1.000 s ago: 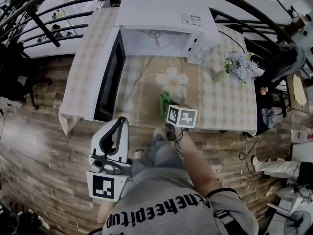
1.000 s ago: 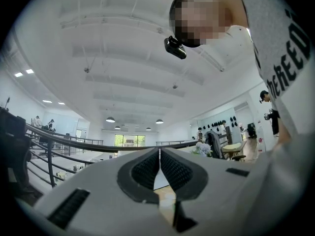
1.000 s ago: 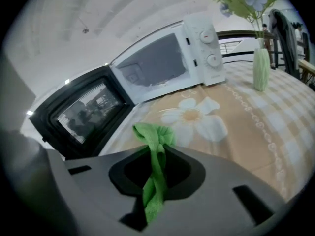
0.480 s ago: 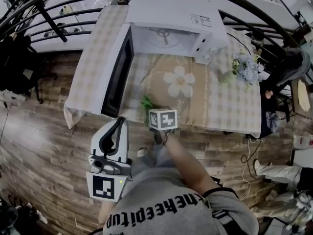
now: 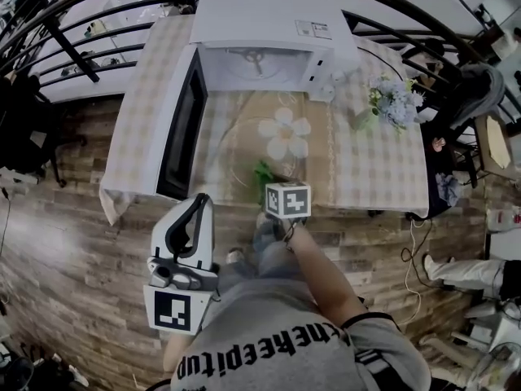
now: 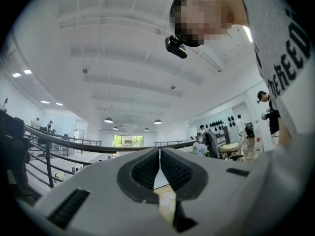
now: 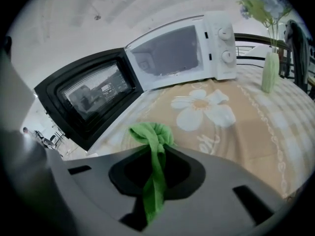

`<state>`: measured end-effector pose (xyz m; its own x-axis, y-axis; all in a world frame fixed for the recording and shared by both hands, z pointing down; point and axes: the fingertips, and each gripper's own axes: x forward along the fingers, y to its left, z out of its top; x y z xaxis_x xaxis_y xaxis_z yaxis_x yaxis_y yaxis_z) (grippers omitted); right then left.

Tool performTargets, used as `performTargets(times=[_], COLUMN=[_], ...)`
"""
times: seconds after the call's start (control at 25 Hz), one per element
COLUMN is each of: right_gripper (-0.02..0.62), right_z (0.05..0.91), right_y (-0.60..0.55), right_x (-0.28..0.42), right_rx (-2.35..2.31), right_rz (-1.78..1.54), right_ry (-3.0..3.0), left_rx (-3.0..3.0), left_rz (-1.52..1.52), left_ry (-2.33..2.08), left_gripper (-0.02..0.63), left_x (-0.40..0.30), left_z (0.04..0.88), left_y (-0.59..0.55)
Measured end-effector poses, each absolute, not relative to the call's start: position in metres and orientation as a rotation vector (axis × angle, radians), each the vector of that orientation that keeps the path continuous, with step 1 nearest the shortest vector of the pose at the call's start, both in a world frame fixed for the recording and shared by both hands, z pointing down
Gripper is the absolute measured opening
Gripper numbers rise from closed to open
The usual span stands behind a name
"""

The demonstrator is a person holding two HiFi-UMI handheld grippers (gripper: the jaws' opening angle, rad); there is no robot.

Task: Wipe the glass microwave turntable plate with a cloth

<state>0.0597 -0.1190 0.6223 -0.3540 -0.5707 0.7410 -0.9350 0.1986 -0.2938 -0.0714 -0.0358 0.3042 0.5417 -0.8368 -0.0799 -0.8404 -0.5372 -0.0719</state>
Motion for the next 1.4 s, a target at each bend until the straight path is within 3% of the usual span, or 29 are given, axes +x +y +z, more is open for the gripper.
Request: performTargets(times=[0.6, 0.88, 1.4], right_gripper=[0.044, 0.046, 0.049], right_z=[0.621, 0.616, 0.531], right_y=[-0.114, -0.112, -0.09], right_x=[0.15, 0.149, 0.158], right_rx=[1.629, 1.644, 1.823], right_rz=[0.997, 0.969, 0.766], right_ry=[-1.866, -1.895, -2.146], left_rx=[-2.691, -2.697, -2.678], left_rz=[0.057, 0.063, 0.116], left_ry=[1.397, 1.398, 1.425], left_gripper=[0.012, 0.012, 0.012], left_x=[-0.059, -0.058, -0.055], left_z=[0.303, 0.302, 0.286], left_y=[-0.034, -0.033, -0.05])
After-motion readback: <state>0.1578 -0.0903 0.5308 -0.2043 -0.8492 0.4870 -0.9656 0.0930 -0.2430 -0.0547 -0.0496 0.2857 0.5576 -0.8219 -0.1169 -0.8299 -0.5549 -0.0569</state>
